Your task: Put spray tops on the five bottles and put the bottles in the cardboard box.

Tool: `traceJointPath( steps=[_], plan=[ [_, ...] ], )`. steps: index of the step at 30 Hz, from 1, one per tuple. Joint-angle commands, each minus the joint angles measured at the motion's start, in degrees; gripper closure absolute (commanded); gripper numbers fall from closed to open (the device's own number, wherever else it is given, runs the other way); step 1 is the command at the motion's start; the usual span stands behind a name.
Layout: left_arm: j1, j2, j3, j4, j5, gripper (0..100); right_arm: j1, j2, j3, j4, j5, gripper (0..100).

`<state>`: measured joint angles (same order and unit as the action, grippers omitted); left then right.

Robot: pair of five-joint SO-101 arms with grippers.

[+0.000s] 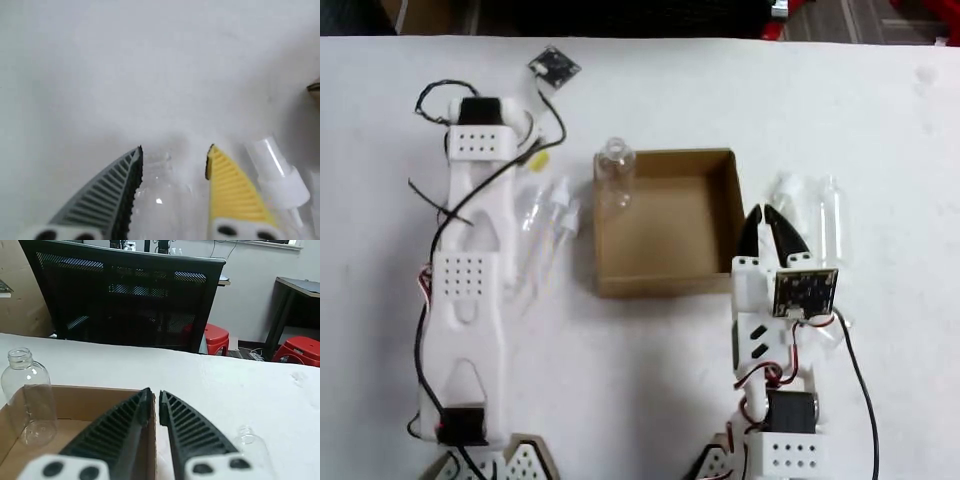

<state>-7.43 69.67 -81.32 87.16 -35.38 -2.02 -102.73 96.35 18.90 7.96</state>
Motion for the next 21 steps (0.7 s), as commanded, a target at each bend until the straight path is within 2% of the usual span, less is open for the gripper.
traceJointPath(
  steps=[1, 11, 15, 21],
  plan=[
    [-2.2, -0.6, -4.0, -1.1, 0.8, 81, -1.5, 0.1, 0.5, 0.3, 0.6, 98.1],
    [-2.5, -0.2, -3.3, -1.2, 0.7, 81, -1.5, 0.1, 0.5, 1.1, 0.6, 98.1],
    [-2.5, 1.5, 0.1, -4.7, 0.7, 81, -1.5, 0.1, 0.5, 1.2, 0.6, 98.1],
    [-2.5, 2.5, 0.4, -4.9, 0.7, 81, -1.5, 0.1, 0.5, 1.3, 0.6, 98.1]
  ],
)
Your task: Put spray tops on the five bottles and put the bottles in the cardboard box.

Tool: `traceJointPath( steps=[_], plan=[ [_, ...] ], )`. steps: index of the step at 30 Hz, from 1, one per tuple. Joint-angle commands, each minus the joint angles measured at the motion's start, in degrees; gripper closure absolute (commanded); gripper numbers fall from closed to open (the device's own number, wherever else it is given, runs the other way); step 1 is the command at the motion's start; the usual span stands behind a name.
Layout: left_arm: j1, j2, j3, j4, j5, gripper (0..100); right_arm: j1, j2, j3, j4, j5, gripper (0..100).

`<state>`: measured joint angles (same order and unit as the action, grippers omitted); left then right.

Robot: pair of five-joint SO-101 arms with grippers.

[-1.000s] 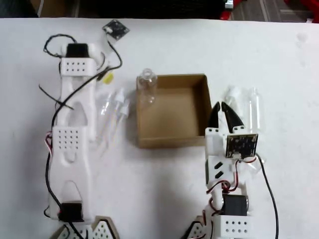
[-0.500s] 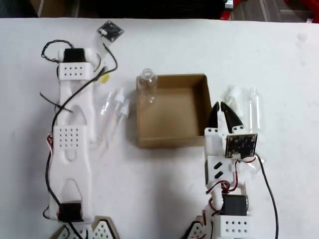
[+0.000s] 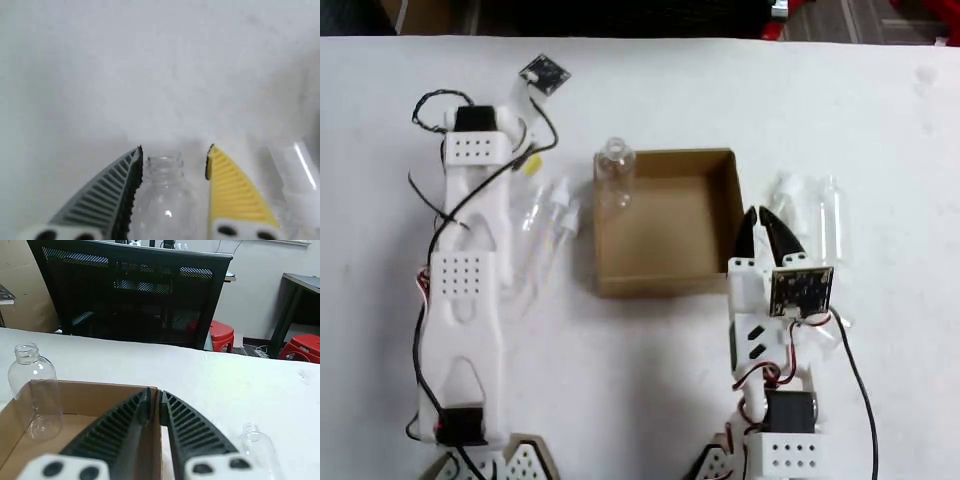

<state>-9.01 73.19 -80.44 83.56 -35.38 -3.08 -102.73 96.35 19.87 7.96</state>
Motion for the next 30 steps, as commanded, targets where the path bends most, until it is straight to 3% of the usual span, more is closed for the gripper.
traceJointPath(
  steps=[1, 6, 12, 17, 21, 27, 30],
  plan=[
    [-0.9, -1.1, -0.4, -1.2, 0.7, 81, -0.5, 0.1, 0.5, 0.3, 0.6, 98.1],
    [-0.8, -1.1, -0.4, -1.2, 0.7, 81, -0.5, 0.1, 0.5, 0.3, 0.6, 98.1],
    [-0.5, -0.9, -0.4, -1.1, 0.7, 94, -0.5, 0.1, 0.5, 0.3, 0.6, 98.1],
    [-0.6, -1.1, -0.4, -0.9, 0.7, 95, -0.5, 0.1, 0.5, 0.2, 0.6, 98.1],
    [0.0, -1.7, -2.5, 3.2, 1.1, 95, -0.5, 0.1, 0.5, 0.2, 0.6, 98.1],
    [2.9, -4.4, -15.6, 17.8, 1.4, 95, -0.5, 0.1, 0.5, 0.0, 0.8, 98.1],
    [4.8, -8.5, -13.1, 19.1, 3.9, 95, -0.6, 0.0, 0.5, 0.2, 3.4, 98.1]
  ],
)
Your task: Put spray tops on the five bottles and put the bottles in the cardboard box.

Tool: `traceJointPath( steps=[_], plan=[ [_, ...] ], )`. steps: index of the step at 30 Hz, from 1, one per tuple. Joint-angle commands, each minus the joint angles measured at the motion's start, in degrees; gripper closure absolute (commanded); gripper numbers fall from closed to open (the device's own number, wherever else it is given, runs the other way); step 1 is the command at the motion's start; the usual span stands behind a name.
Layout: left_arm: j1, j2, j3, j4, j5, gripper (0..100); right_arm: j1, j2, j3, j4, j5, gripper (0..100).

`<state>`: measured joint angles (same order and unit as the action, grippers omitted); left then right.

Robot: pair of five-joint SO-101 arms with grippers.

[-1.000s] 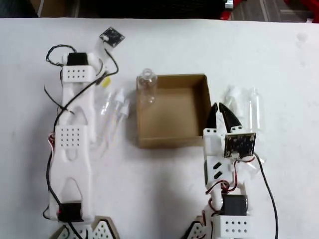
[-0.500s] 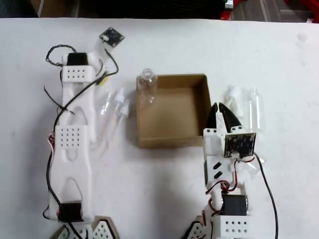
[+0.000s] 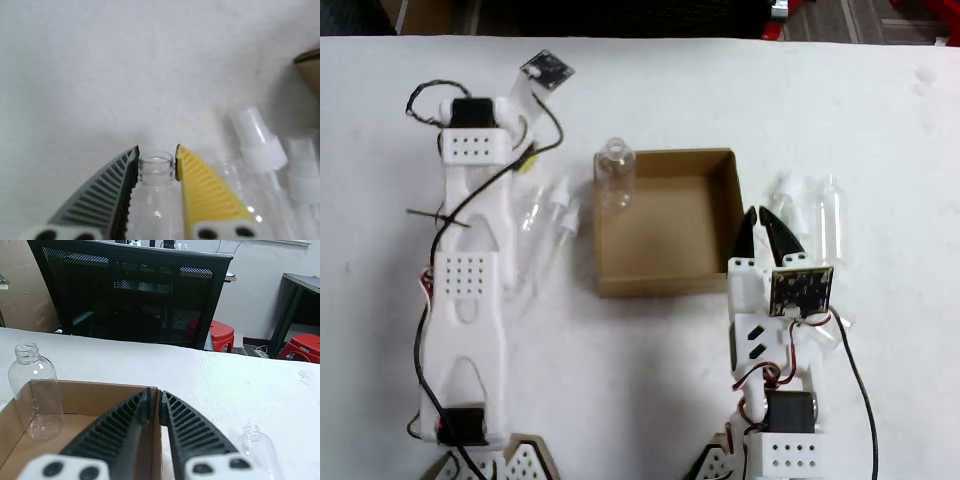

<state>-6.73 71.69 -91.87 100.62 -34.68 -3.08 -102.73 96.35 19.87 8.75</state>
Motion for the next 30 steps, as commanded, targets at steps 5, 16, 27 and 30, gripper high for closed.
traceJointPath(
  steps=[5, 16, 27, 30],
  plan=[
    [2.4, -15.7, 0.7, 2.0, 14.9, 95, -0.6, 0.0, 0.5, 0.3, 3.2, 98.1],
    [2.3, -29.8, 0.9, 2.1, 31.8, 96, -0.6, 0.0, 0.5, 0.3, 3.3, 98.1],
    [2.4, -43.8, 4.7, 2.2, 32.1, 98, -0.6, 0.0, 0.5, 0.1, 3.3, 98.1],
    [2.9, -51.8, 14.1, 2.1, 32.2, 98, -0.6, 0.0, 0.5, 0.1, 3.3, 98.1]
  ],
)
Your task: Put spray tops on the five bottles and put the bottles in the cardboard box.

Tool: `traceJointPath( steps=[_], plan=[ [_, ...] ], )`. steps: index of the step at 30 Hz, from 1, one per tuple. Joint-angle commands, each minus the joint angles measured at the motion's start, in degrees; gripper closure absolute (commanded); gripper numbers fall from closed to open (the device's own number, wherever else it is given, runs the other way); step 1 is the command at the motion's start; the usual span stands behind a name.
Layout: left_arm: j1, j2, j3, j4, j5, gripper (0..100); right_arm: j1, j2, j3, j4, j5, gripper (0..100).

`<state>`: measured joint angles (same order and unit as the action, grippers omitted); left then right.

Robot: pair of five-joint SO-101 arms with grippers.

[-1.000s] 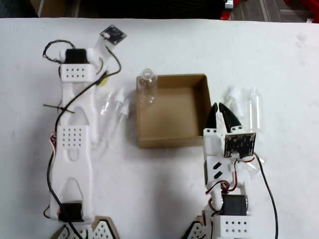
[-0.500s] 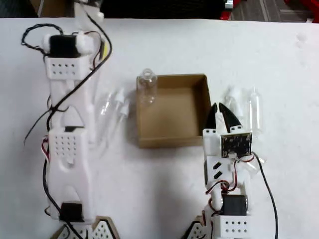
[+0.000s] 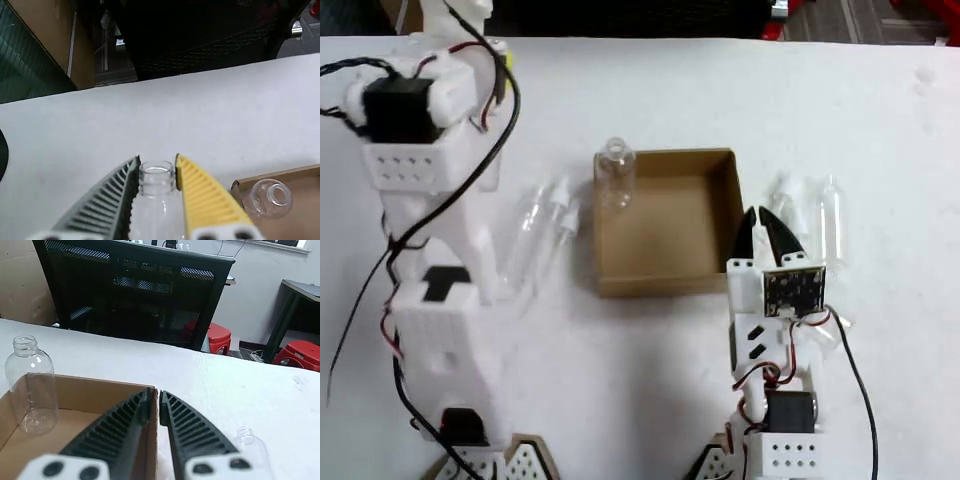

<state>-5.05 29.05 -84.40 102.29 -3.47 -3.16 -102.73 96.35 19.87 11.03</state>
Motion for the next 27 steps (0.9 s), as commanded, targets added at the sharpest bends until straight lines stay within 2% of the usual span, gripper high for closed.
traceJointPath(
  steps=[1, 9, 16, 23, 27],
  plan=[
    [1.6, -12.2, 10.4, 0.4, 1.0, 98, -0.5, 0.0, 0.5, 0.1, 1.0, 98.1],
    [2.5, -33.0, 36.2, -0.4, 0.5, 98, -0.5, 0.0, 0.5, 0.1, 0.6, 98.1],
    [2.5, -49.0, 47.6, -0.4, 0.4, 98, -0.7, -0.3, 0.5, 0.0, 0.6, 98.1],
    [2.5, -61.1, 55.9, -5.0, 0.4, 98, -8.5, -0.4, 0.4, -2.7, 1.2, 98.1],
    [2.5, -67.0, 63.6, -6.7, 0.9, 98, -5.1, -0.3, 0.4, -2.3, 0.7, 98.1]
  ],
)
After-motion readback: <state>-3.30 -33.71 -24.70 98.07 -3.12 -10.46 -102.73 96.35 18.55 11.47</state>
